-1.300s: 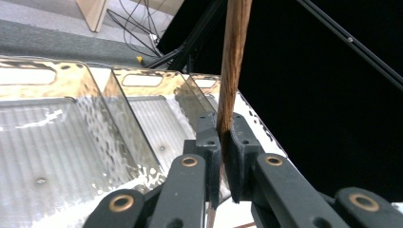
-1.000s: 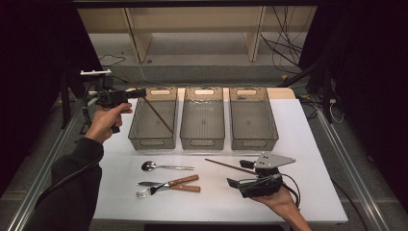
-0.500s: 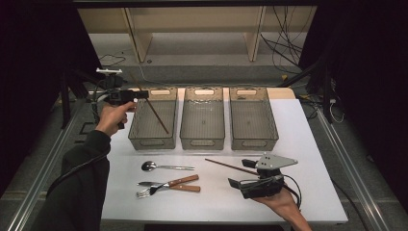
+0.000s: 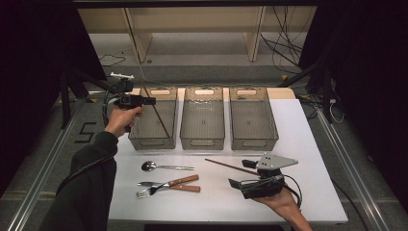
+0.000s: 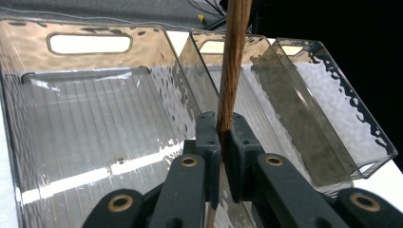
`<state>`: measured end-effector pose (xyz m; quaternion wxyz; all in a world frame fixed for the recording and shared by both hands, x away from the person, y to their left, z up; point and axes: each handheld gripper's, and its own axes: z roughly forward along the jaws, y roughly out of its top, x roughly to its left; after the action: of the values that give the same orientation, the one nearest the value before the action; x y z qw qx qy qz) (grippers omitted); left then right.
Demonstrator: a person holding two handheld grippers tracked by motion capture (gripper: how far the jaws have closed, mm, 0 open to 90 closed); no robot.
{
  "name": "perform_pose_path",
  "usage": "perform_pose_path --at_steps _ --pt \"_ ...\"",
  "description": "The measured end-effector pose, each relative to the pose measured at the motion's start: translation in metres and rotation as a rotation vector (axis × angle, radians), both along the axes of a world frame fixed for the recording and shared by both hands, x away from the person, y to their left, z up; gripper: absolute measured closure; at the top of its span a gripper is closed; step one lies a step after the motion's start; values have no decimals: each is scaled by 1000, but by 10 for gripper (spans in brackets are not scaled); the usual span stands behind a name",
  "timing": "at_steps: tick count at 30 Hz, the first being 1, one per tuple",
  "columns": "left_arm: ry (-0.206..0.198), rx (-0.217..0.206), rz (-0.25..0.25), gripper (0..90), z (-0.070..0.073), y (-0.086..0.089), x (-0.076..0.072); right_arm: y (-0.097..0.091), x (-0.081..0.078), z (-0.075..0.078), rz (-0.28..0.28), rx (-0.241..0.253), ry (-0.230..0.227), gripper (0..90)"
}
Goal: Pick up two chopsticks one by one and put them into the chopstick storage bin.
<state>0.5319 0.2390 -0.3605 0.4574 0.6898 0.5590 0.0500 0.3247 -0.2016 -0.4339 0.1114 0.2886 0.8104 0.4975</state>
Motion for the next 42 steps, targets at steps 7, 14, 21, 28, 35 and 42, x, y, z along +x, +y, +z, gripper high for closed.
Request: perform_pose_path --at_steps 7,14,21,28,35,42 --pt "23 2 -14 843 -10 -3 1 1 0 -1 6 -1 3 187" --pt "48 -7 -11 834 -17 -4 4 2 0 -2 9 -6 6 188" --pt "66 30 32 712 -24 -7 7 1 0 -3 8 -10 10 191" --pt "97 47 54 472 -28 -14 11 2 1 -3 10 -11 14 194" --pt "100 77 31 238 -28 -21 12 1 0 -3 12 -9 14 198" --pt "98 74 32 199 -27 -21 10 2 0 -3 12 -9 15 199"
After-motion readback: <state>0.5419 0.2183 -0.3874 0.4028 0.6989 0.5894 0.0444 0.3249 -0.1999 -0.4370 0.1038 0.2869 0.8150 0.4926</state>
